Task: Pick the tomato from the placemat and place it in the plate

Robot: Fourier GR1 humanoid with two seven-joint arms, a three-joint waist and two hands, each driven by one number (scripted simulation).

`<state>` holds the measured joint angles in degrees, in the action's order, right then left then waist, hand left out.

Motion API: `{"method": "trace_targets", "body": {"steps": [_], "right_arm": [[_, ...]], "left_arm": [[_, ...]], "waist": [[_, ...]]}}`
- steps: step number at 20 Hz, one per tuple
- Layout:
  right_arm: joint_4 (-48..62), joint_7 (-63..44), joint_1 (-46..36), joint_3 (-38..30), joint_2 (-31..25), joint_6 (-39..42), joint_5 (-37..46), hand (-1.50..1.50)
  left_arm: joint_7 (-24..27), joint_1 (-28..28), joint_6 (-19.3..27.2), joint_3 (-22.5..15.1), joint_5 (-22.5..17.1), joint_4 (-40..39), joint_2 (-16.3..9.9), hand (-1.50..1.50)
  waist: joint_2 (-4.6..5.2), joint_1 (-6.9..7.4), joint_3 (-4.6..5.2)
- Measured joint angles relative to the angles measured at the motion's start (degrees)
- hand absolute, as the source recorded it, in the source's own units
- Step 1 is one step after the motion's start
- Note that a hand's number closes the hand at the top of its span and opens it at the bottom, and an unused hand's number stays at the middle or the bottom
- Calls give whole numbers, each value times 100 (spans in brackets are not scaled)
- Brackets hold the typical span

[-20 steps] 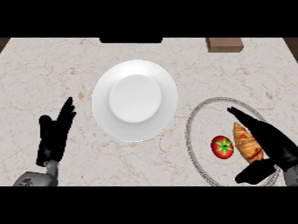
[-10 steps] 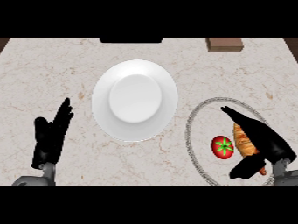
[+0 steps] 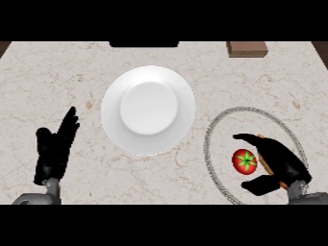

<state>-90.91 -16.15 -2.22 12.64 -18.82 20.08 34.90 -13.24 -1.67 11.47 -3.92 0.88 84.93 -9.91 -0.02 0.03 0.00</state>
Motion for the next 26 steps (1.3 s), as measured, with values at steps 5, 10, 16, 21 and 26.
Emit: {"method": "trace_targets", "body": {"steps": [5,10,16,21,26], "right_arm": [[358,510,-263,-129,-29,-129,314,150],[355,628,-247,-144,86,-423,738,150],[704,-1207,-1303,665,1376,-1145,1540,150],[1092,-2652,-2348,1084,1730,-1812,2023,150],[1530,-3920,-3541,1524,1832,-2421,2445,150]], "left_arm": [[70,-4,-82,35,62,-74,94,0],[116,17,-178,148,94,-144,104,0],[170,-99,-290,-46,148,-127,181,0],[131,-262,-377,-245,226,-169,245,0],[37,-508,-377,-330,275,-287,333,0]], "waist": [[1,5,-1],[1,-1,0],[55,399,13],[90,722,23],[106,864,24]]}}
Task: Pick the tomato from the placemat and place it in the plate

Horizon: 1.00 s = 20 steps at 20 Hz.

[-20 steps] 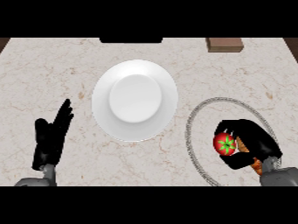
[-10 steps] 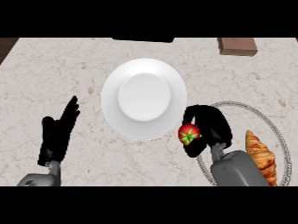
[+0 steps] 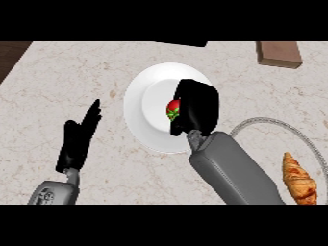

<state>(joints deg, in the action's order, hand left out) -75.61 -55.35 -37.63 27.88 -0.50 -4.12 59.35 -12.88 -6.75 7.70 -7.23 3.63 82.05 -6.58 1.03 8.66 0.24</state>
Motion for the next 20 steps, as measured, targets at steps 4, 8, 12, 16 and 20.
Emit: {"method": "trace_targets", "body": {"steps": [4,8,12,16,20], "right_arm": [[310,-600,-894,199,4,-322,557,150],[693,-984,-1533,268,-14,-423,924,150],[1028,-1272,-1924,211,-28,-528,1047,150],[1370,-1434,-2080,177,-34,-686,1082,150],[1699,-1513,-2256,67,-37,-800,981,150]], "left_arm": [[-55,-106,-7,-5,14,-68,11,0],[-22,-80,-13,42,15,-120,-32,0],[-39,-114,35,57,29,-135,-3,0],[-67,-127,72,107,29,-160,-7,0],[-51,-95,64,144,10,-123,-29,0]], "waist": [[-34,2,6],[-43,-21,6],[-37,-60,1],[-29,-148,-6],[-35,-203,-8]]}}
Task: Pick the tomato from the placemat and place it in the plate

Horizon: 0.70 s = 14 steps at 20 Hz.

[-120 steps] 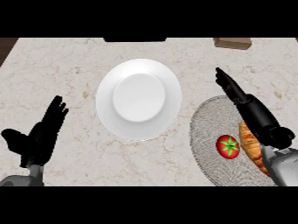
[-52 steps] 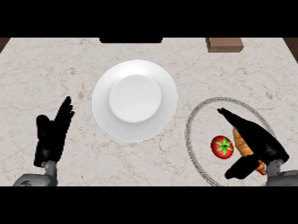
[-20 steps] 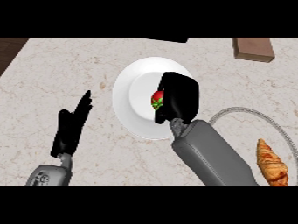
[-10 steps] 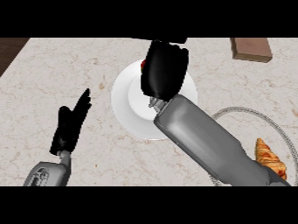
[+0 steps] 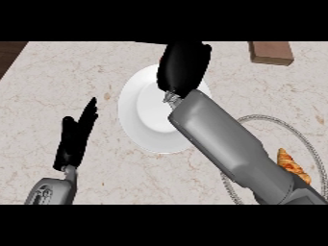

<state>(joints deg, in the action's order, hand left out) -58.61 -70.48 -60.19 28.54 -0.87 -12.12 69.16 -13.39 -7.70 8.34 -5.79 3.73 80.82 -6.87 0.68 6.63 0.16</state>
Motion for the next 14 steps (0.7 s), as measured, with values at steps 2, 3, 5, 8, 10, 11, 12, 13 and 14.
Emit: {"method": "trace_targets", "body": {"steps": [2,3,5,8,10,11,12,13,14], "right_arm": [[189,0,20,2,0,-115,-59,150],[259,-10,23,-8,0,-139,-95,150],[461,5,51,-24,1,-202,-189,150],[663,64,210,-50,4,-319,-423,150],[809,157,254,-169,8,-398,-715,150],[885,209,290,-201,10,-447,-889,150],[955,256,329,-204,13,-506,-1035,150],[1007,306,374,-215,15,-571,-1202,150],[1051,374,466,-264,19,-631,-1405,150]], "left_arm": [[4,-27,32,5,19,-49,25,0],[6,-6,49,6,30,-50,29,0],[20,3,54,34,22,-48,18,0],[9,38,52,87,9,-17,-31,0],[9,18,58,101,0,-30,-17,0],[27,21,50,80,6,-34,-2,0],[10,-3,86,64,32,-30,27,0],[14,1,91,59,39,-49,39,0],[35,34,88,56,33,-35,45,0]], "waist": [[17,-25,-1],[13,-46,-3],[17,-59,-4],[12,-111,-8],[21,-129,-10],[27,-121,-11],[29,-128,-12],[31,-131,-13],[30,-134,-14]]}}
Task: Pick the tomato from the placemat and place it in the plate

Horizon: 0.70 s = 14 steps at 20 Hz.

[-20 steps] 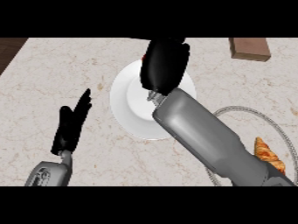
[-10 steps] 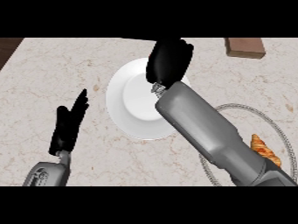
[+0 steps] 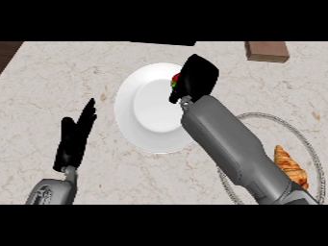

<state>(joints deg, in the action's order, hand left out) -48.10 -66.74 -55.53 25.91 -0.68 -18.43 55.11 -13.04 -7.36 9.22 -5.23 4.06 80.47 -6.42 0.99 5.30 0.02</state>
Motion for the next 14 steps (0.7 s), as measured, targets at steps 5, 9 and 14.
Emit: {"method": "trace_targets", "body": {"steps": [5,9,14], "right_arm": [[347,196,145,5,17,-130,-1031,-150],[497,501,133,391,26,-475,-1724,-150],[62,1018,110,537,33,-1504,-1936,-150]], "left_arm": [[86,97,-11,23,-4,32,-15,0],[-9,76,-74,109,-72,104,-80,0],[24,228,-26,124,-53,170,-66,0]], "waist": [[-7,-17,-2],[-19,-79,-3],[-49,-172,-6]]}}
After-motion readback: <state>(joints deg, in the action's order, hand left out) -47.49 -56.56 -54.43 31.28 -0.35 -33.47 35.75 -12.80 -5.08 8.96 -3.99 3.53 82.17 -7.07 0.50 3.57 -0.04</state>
